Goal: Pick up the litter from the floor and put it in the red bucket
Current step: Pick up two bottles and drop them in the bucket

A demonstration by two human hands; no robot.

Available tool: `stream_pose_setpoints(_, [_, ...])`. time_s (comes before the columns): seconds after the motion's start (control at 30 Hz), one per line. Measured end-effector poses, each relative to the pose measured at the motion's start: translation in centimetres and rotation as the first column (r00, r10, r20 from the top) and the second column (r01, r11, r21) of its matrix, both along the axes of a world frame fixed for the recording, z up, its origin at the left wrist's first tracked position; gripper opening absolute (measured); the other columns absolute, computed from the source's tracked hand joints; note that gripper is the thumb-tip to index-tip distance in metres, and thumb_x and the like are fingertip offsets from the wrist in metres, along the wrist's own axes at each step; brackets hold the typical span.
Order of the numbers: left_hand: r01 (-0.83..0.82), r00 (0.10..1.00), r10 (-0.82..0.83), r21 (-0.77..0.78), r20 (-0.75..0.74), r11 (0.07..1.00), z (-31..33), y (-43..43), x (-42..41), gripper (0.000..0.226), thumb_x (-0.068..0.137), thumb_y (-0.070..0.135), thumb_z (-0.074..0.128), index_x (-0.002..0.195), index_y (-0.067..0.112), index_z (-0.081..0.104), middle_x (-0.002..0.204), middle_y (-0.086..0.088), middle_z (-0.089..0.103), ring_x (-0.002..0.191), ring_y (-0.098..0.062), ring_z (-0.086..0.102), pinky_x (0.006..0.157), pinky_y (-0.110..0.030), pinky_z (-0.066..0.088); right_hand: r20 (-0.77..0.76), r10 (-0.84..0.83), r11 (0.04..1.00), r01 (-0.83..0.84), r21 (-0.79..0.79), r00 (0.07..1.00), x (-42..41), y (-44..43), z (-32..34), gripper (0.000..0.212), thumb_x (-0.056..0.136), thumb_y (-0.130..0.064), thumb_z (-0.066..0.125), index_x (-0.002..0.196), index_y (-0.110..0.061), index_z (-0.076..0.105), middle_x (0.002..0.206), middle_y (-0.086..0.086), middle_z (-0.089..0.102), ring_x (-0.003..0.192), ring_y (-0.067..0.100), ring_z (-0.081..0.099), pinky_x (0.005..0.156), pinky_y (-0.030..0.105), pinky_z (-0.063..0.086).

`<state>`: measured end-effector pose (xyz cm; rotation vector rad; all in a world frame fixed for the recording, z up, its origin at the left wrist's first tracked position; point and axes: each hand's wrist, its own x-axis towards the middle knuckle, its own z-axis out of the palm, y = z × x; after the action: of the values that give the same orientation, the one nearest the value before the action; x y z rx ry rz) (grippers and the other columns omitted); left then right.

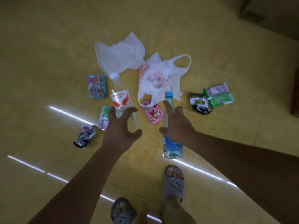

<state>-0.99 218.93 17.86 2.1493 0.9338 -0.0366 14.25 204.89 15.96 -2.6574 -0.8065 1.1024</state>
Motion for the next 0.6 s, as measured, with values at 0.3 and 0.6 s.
stream_pose_setpoints(0.3, [0.038, 0.993, -0.043, 0.052, 0.112, 0.998, 16.7, 3.8, -2.4, 0.072, 0.065, 0.022, 0.084, 0.129, 0.038, 0.054, 0.149, -0.010, 0.021, 0.130, -0.024, 0.045, 0.096, -0.018, 0.034, 0.113, 0.082, 0.992, -0.092, 0.084, 0.990, -0.5, 4.3, 16.5, 0.102, 0.080, -0.039, 0.070, 0.151, -0.041, -0.003, 0.137, 0.008, 0.023, 0.097, 0.033, 0.056, 0.081, 0.039, 0.053])
stream_pose_setpoints(0.6, [0.058, 0.990, -0.071, 0.106, 0.124, 0.993, 32.4, 7.1, -5.1, 0.075, 0.066, 0.024, 0.083, 0.131, 0.043, 0.049, 0.153, -0.001, 0.009, 0.124, -0.025, 0.051, 0.098, -0.025, 0.043, 0.213, 0.123, 0.971, -0.162, 0.177, 0.969, -2.1, 6.9, 32.0, 0.103, 0.080, -0.038, 0.071, 0.152, -0.041, -0.003, 0.135, 0.009, 0.025, 0.098, 0.034, 0.056, 0.082, 0.038, 0.053])
